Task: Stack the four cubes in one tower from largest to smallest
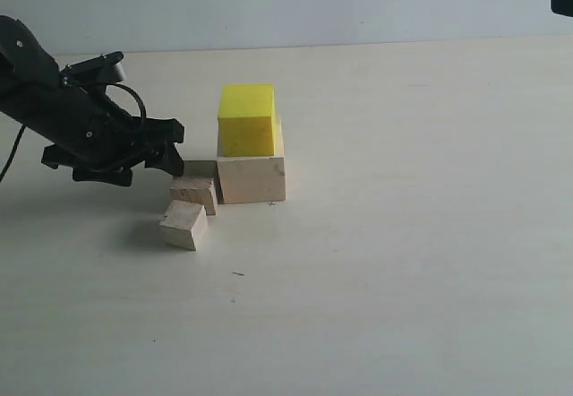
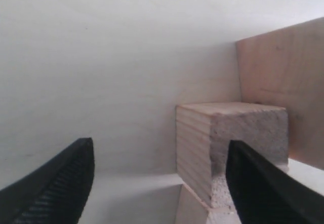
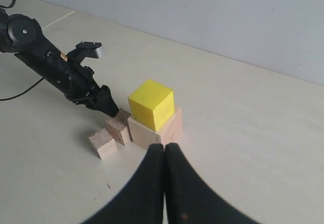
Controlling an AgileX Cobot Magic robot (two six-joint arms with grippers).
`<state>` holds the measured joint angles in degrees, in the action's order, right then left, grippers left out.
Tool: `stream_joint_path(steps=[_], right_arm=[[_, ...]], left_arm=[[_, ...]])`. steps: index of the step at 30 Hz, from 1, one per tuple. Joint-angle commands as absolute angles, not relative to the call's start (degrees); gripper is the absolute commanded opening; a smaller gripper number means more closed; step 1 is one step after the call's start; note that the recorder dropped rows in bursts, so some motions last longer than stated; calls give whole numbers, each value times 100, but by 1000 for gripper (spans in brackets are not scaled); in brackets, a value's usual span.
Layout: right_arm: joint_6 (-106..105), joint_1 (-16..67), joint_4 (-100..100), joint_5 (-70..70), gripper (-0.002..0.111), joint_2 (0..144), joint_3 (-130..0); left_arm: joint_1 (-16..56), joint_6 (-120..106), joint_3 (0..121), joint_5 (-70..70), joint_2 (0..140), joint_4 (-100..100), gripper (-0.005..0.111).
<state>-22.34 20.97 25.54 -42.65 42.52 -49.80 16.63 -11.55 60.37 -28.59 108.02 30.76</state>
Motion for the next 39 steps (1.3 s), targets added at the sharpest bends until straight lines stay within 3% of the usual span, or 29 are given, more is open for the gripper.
stream_joint_path(steps=[1,19,32,39], right_arm=[[-2250,2073,2534,-4182,0,4201,-4947],[-2250,2073,2521,-4182,0,4201,-4947],[-2289,2073,2438,-4182,0,4201,-4947],[-2302,2073,2346,-4170,0,4201,-4947]], left_arm=[[1648,-1221,6064,-2892,10784,3163,70],[1648,-1257,6064,-3026,11000,2646,70],[1522,1537,6064,-3701,11159,-710,70],[1302,1764,6064,-3806,11019,-874,70]])
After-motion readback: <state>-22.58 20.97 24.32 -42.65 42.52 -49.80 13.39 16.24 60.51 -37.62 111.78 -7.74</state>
